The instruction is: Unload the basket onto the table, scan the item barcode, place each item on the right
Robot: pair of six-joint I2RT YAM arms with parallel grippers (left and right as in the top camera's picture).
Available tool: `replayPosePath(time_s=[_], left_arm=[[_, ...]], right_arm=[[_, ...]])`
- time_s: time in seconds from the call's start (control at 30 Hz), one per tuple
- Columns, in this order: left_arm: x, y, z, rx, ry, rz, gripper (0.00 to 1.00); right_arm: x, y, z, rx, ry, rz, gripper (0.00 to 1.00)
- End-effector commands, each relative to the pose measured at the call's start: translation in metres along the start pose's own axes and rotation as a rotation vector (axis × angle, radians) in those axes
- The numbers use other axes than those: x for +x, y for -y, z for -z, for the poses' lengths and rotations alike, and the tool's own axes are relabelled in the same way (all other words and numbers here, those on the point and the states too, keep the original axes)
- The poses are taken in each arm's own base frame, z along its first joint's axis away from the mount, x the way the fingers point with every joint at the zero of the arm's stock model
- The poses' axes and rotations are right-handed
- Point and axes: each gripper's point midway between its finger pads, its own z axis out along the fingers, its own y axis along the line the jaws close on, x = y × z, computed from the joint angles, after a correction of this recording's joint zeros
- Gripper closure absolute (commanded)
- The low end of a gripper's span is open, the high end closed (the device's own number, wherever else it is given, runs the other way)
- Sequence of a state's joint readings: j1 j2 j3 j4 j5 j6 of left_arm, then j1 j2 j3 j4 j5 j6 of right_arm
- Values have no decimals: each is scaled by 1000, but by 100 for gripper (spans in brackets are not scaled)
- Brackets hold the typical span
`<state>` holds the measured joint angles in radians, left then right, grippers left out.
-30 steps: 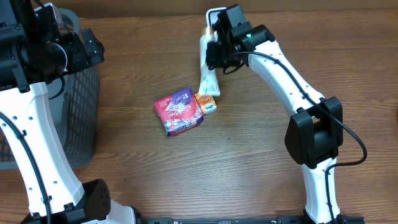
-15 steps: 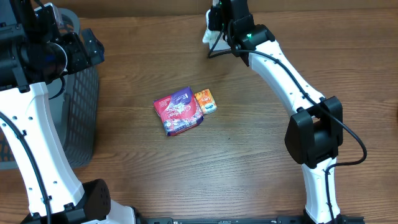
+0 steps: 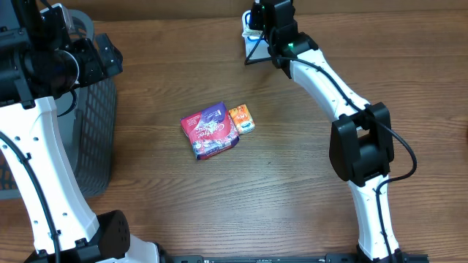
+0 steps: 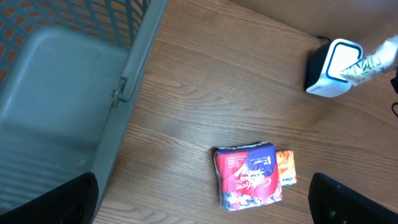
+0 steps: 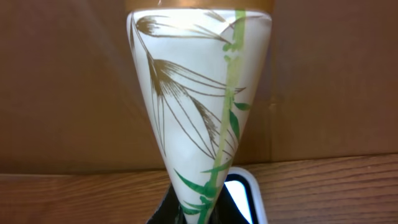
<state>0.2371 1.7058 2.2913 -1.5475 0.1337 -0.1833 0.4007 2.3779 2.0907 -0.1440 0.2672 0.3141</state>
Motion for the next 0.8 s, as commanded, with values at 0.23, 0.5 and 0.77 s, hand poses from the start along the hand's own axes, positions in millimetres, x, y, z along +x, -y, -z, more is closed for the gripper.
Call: replayPosePath(time_s=[0.23,0.5,0.77], left_arm=[[-3,1,5,-2,21,-8,0],[-3,1,5,-2,22,-8,0],[-3,1,5,-2,21,-8,0]], right_arm=[[-26,7,2,19,66,-20,96],[-63,25,23,116,139,-29,96],[-131,124,88,331,133,-148,96]])
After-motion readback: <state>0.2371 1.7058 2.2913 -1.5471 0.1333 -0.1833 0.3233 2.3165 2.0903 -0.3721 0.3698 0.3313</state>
